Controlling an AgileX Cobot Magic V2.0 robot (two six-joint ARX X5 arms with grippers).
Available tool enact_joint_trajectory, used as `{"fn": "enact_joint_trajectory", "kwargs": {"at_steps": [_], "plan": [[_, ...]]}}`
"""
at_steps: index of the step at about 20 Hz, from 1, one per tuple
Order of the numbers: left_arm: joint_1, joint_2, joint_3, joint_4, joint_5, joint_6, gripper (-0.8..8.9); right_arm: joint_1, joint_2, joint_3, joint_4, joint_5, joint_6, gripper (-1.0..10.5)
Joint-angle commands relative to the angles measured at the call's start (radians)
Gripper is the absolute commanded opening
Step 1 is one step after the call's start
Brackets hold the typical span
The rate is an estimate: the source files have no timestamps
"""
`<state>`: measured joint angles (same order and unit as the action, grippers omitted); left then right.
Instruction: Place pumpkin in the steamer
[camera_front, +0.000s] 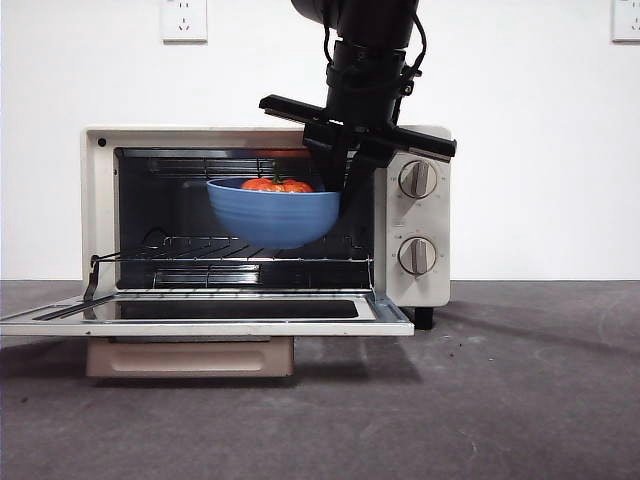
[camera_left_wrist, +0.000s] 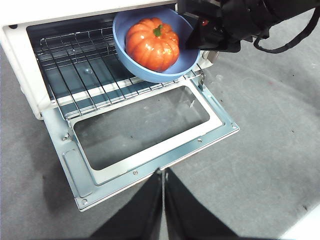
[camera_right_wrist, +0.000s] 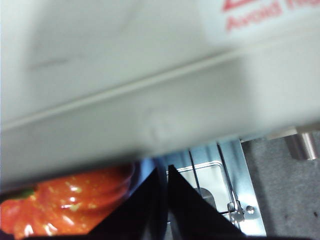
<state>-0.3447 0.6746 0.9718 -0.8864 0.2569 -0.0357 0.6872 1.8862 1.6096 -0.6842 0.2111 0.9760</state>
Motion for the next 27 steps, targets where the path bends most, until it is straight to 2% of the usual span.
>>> {"fn": "enact_joint_trajectory", "kwargs": {"at_steps": [1, 3, 6, 8, 14, 20, 24, 27], "plan": [[-0.005, 0.004, 0.005, 0.01, -0.002, 0.017, 0.15, 0.009, 0.035, 0.028, 0.009, 0.0, 0.014, 0.1], [-0.005, 0.004, 0.005, 0.01, -0.002, 0.017, 0.15, 0.009, 0.036, 0.028, 0.011, 0.004, 0.014, 0.2], [-0.005, 0.004, 0.005, 0.01, -0.002, 0.017, 0.15, 0.009, 0.036, 0.028, 0.01, 0.002, 0.011, 1.3], [-0.005, 0.005, 0.005, 0.01, -0.002, 0.017, 0.15, 0.011, 0.036, 0.028, 0.01, 0.0, 0.007, 1.7], [-0.005, 0.005, 0.005, 0.009, -0.002, 0.017, 0.15, 0.018, 0.008, 0.029, 0.007, 0.031, -0.033, 2.0], [-0.005, 0.005, 0.005, 0.01, -0.002, 0.018, 0.15, 0.02, -0.058, 0.029, -0.001, 0.023, -0.081, 2.0], [-0.004, 0.005, 0.005, 0.011, -0.002, 0.021, 0.15, 0.024, -0.126, 0.029, 0.0, -0.006, -0.186, 2.0], [-0.004, 0.005, 0.005, 0.011, -0.002, 0.021, 0.15, 0.024, -0.194, 0.029, 0.0, -0.029, -0.315, 2.0]]}}
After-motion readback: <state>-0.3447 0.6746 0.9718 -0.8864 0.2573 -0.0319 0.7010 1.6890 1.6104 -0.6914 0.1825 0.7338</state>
